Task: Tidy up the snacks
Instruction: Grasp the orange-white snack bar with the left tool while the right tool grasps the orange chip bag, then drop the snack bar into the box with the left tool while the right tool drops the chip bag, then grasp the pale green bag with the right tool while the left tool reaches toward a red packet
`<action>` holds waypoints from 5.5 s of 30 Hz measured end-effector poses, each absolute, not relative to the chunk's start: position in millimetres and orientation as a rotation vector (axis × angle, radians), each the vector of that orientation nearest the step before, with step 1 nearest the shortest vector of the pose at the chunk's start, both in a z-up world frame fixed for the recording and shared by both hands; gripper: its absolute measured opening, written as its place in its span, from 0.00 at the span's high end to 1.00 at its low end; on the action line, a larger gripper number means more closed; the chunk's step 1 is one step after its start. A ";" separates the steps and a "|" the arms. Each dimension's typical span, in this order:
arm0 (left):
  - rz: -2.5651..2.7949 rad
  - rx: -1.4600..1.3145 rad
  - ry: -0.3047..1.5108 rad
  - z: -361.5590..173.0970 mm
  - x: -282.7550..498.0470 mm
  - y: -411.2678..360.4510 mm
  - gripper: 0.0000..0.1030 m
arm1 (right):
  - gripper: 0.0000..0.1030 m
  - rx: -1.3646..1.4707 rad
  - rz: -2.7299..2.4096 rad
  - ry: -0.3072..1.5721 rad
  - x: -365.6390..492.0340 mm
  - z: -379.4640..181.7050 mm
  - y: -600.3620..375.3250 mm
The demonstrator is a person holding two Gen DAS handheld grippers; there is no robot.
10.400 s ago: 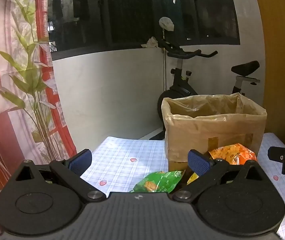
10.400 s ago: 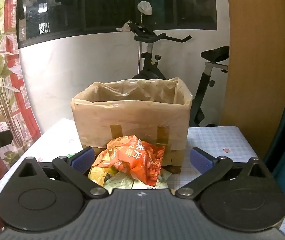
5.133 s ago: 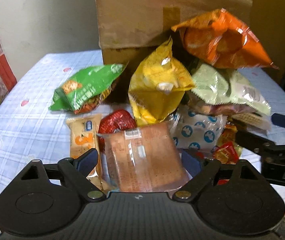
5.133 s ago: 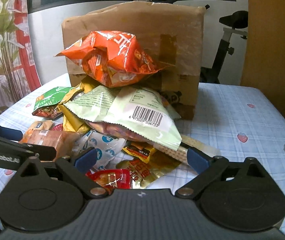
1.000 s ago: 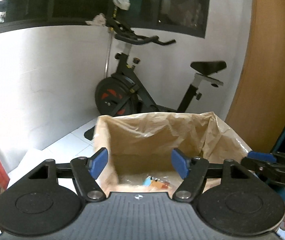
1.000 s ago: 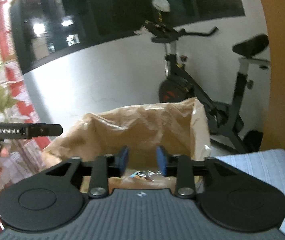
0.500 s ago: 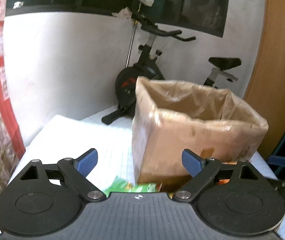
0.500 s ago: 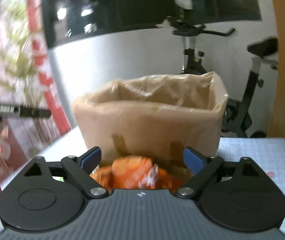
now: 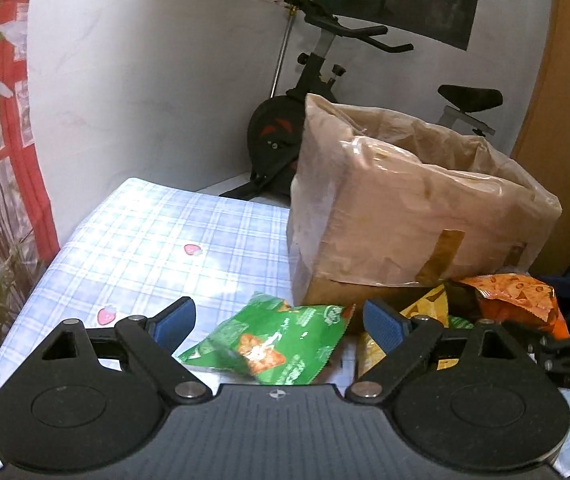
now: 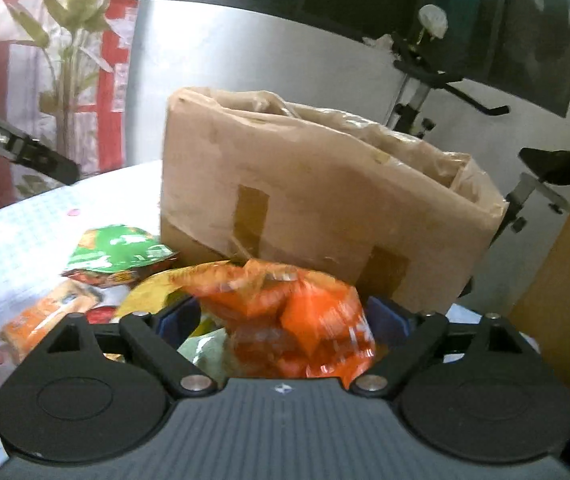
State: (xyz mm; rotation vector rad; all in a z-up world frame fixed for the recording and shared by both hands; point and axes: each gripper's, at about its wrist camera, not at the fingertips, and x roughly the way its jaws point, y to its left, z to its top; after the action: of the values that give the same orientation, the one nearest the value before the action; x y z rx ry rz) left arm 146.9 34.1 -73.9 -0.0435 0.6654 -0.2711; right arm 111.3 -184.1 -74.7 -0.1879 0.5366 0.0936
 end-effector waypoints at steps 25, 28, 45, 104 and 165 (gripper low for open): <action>-0.255 0.091 0.903 -191.9 127.5 15.0 0.33 | 0.39 -0.011 0.012 0.441 70.1 -60.9 -191.1; -0.266 0.119 0.910 -197.0 125.0 9.0 0.35 | 0.39 -0.003 0.009 0.445 69.0 -62.2 -191.3; -0.246 0.067 0.809 -142.4 84.4 18.8 0.63 | 0.40 0.071 0.000 0.415 58.4 -55.4 -201.9; -0.415 0.047 0.562 -10.1 296.0 -104.5 0.32 | 0.21 0.360 -0.025 0.350 224.1 7.9 -285.6; -0.298 -0.040 0.787 -139.4 134.4 23.7 0.31 | 0.00 0.394 -0.071 0.830 153.5 -147.3 -226.0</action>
State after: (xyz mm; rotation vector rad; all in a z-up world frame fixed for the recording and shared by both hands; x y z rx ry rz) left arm 134.4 23.7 -139.4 -0.0401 0.7873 -0.2976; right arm 153.5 -226.0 -147.3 0.3941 0.8304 -0.0714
